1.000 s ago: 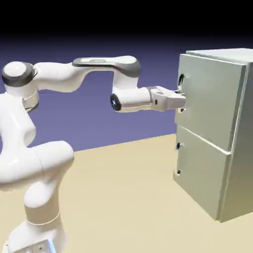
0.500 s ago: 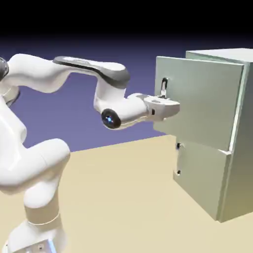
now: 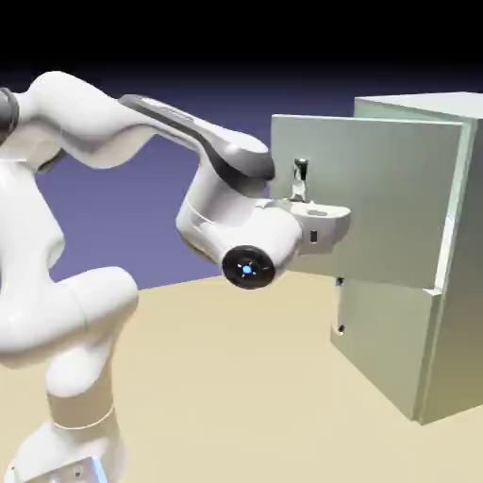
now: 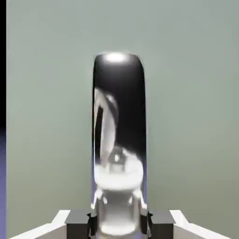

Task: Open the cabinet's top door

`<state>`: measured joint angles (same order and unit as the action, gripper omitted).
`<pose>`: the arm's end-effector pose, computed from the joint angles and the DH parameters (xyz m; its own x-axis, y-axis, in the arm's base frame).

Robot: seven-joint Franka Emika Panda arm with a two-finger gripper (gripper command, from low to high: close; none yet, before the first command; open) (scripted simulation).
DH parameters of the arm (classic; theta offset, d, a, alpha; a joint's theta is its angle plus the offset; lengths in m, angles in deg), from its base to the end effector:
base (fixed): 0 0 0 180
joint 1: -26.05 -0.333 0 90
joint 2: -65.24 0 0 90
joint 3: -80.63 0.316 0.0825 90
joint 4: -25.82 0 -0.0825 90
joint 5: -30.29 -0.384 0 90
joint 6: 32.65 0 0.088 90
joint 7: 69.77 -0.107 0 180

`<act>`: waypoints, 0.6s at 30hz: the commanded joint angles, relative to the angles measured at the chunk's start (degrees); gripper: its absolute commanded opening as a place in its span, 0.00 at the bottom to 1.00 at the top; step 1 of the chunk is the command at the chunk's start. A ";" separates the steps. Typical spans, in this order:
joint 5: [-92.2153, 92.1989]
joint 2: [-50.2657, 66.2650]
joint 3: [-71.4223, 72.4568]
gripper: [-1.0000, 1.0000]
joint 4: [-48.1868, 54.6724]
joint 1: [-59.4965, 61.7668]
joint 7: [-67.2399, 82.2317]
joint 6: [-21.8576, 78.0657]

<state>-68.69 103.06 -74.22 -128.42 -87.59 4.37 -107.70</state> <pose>0.3433 -0.1149 0.4746 0.5626 -0.4280 0.7073 0.5627 -0.4285 -0.7069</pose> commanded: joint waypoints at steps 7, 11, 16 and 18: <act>15.85 -14.50 -3.50 0.00 10.94 4.58 5.75 10.51; 23.48 -22.81 -4.36 0.00 18.53 5.85 7.95 15.02; 31.54 -32.86 -4.68 0.00 28.87 6.41 9.42 20.05; 34.21 -36.59 -4.64 0.00 33.02 6.39 9.63 21.91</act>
<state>-34.44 66.47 -79.00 -95.40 -81.51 14.02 -85.75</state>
